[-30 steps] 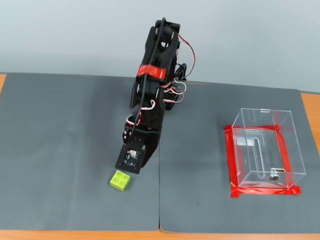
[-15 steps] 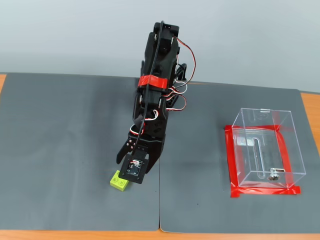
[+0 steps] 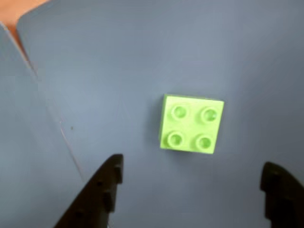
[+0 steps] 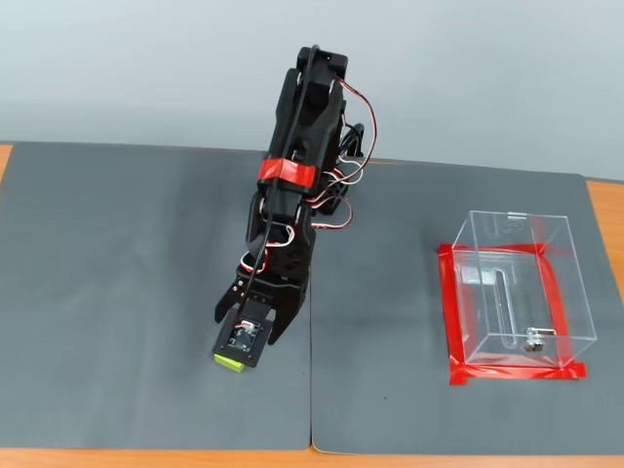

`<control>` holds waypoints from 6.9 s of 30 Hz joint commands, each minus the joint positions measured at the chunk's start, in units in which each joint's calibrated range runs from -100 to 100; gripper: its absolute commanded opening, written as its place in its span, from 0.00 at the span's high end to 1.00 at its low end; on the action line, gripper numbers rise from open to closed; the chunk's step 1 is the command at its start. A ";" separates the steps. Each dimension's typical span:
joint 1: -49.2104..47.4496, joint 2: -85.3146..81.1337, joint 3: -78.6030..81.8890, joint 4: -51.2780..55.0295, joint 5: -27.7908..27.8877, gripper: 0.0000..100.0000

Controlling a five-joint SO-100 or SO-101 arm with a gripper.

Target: Pick the green lego block and place it into the transparent box

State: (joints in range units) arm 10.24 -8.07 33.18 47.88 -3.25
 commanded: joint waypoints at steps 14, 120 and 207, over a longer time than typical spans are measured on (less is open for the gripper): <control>1.43 5.32 -3.38 -4.65 0.36 0.67; -36.02 -26.22 -13.69 7.94 0.25 0.91; -47.65 -20.54 -23.01 16.88 0.30 0.98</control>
State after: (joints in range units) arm -41.12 -23.79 11.54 63.66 -3.25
